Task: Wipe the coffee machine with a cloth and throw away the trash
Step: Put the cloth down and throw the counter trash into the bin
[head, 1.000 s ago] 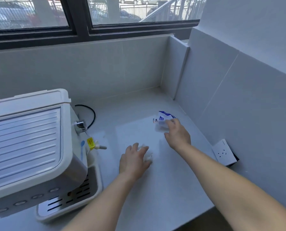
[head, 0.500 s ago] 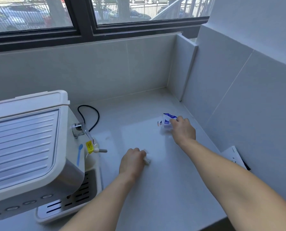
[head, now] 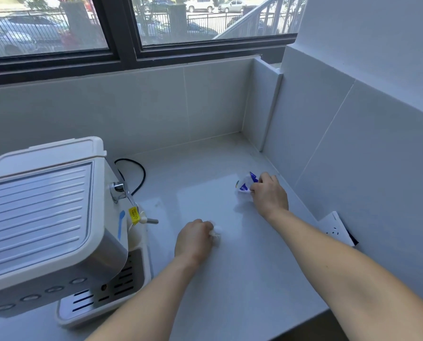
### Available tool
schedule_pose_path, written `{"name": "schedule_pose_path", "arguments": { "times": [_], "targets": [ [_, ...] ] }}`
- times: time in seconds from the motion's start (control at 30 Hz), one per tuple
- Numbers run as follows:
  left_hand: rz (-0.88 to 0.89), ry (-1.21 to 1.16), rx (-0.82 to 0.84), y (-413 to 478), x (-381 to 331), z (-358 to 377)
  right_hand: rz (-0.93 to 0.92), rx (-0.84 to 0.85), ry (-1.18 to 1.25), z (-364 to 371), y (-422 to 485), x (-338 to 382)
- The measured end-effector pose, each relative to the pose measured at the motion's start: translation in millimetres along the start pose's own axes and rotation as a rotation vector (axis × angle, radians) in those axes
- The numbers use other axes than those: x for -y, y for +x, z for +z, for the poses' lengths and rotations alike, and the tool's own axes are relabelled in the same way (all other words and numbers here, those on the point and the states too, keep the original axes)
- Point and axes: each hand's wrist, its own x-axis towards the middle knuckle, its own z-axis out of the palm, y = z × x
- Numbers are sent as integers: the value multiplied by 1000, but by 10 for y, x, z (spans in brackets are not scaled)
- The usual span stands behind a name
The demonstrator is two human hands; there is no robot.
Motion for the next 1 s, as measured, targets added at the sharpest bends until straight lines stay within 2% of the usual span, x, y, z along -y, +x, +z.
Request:
{"name": "schedule_pose_path", "arguments": {
  "times": [0.37, 0.67, 0.87, 1.0],
  "targets": [
    [124, -58, -123, -317, -92, -335, 35, -21, 151, -410, -673, 277],
    [256, -61, -106, -838, -19, -483, 98, -103, 196, -629, -1505, 580],
    [229, -65, -101, -1253, -36, -487, 63, -117, 211, -795, -2016, 577],
    [177, -72, -155, -1578, -93, -438, 0, -122, 236, -865, -2341, 449]
  ]
}}
